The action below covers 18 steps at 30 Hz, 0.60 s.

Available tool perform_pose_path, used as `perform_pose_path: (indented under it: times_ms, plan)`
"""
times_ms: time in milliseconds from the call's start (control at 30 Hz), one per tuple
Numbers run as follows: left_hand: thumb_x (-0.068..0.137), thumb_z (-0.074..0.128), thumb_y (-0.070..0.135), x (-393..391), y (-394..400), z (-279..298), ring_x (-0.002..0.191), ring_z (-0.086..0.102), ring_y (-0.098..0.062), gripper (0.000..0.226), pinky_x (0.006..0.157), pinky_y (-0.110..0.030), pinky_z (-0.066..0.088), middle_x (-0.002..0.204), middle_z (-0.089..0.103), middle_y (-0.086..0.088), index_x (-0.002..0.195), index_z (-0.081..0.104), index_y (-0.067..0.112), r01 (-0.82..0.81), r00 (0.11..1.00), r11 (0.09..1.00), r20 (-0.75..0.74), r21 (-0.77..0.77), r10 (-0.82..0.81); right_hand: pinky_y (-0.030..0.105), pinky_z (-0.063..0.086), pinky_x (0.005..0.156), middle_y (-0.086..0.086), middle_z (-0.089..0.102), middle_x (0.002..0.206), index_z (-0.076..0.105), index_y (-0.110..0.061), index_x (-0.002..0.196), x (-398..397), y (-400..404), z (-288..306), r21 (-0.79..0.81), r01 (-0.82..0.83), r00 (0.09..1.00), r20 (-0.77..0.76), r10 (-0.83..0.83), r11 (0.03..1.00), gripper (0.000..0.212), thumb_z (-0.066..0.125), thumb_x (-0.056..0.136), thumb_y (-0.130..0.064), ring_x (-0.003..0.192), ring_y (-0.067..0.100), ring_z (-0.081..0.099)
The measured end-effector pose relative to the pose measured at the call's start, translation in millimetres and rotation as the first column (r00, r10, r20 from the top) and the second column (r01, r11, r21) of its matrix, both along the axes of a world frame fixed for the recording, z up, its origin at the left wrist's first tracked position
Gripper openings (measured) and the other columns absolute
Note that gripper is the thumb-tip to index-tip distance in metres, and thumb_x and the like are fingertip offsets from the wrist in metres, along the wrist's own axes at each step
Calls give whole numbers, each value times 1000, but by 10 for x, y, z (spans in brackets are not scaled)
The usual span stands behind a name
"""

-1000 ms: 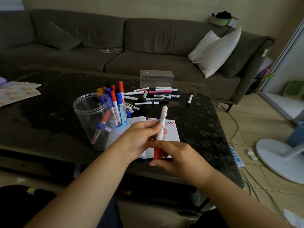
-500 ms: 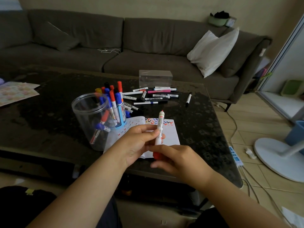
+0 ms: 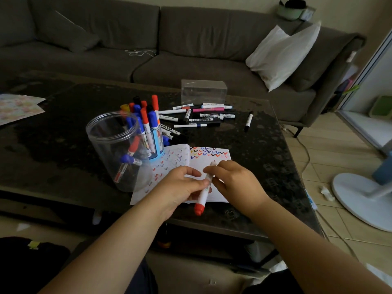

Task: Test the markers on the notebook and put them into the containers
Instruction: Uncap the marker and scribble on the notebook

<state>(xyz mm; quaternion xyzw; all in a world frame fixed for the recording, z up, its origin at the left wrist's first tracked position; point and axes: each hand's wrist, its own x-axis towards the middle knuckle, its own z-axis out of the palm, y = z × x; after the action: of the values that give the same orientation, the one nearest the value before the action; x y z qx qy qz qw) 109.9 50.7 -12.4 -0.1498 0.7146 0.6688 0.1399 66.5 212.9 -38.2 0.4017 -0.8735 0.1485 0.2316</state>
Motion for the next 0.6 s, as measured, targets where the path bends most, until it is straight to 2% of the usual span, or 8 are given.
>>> perform_pose_path:
  times_ms: [67, 133, 200, 267, 333, 400, 500, 600]
  plan:
    - [88, 63, 25, -40, 1, -32, 88, 67, -16, 14, 83, -34, 55, 96, 70, -4, 100, 58, 23, 3, 1000, 994, -25, -107, -5, 38, 56, 60, 6, 68, 89, 67, -13, 107, -81, -33, -106, -15, 63, 989, 132, -61, 998, 25, 61, 83, -13, 78, 24, 65]
    - [92, 56, 25, -89, -18, -70, 82, 64, -10, 6, 79, -26, 52, 91, 69, 4, 98, 57, 23, -5, 994, 953, -108, -303, -29, 32, 54, 70, 3, 67, 98, 61, -17, 113, -157, -37, -209, -45, 160, 932, 335, -136, 986, 24, 59, 89, -17, 82, 19, 63]
    - [93, 54, 26, -158, -61, -136, 87, 58, -6, 10, 75, -19, 44, 98, 64, 8, 102, 57, 23, -8, 973, 826, -195, -563, -123, 26, 53, 67, 1, 68, 92, 59, -17, 107, -224, -47, -250, -192, 325, 831, 526, -182, 926, 17, 59, 91, -22, 76, 14, 64]
    - [93, 53, 27, -242, -98, -217, 96, 53, -6, 18, 77, -16, 38, 108, 60, 7, 111, 56, 24, -11, 942, 670, -233, -743, -242, 24, 54, 63, -2, 68, 82, 58, -15, 99, -304, -88, -257, -327, 438, 745, 654, -134, 838, 12, 63, 90, -22, 70, 10, 65]
    - [94, 51, 27, -346, -108, -305, 106, 51, -7, 24, 83, -16, 36, 117, 58, 6, 117, 56, 23, -8, 904, 557, -244, -830, -350, 21, 54, 62, -1, 68, 77, 59, -14, 93, -393, -150, -247, -388, 459, 714, 697, -72, 799, 10, 65, 89, -21, 67, 7, 66]
    - [95, 49, 27, -451, -105, -364, 111, 48, -9, 27, 91, -20, 34, 122, 56, 6, 120, 55, 22, -6, 866, 487, -248, -873, -434, 21, 54, 61, 1, 68, 75, 60, -16, 85, -505, -218, -237, -459, 471, 692, 722, 7, 753, 6, 65, 88, -17, 63, 4, 65]
    - [95, 46, 29, -595, -98, -446, 117, 45, -10, 31, 100, -24, 30, 127, 53, 6, 125, 52, 22, 21, 823, 443, -236, -896, -517, 26, 53, 66, 1, 69, 79, 62, -22, 78, -709, -308, -280, -493, 510, 676, 736, 26, 705, 12, 65, 86, -15, 67, 9, 65]
    - [96, 43, 32, -699, -88, -533, 124, 40, -10, 34, 107, -26, 25, 132, 50, 6, 128, 49, 22, 39, 802, 410, -216, -911, -556, 26, 52, 67, -2, 68, 77, 62, -24, 76, -883, -387, -365, -498, 526, 674, 739, 19, 689, 14, 64, 85, -13, 70, 10, 64]
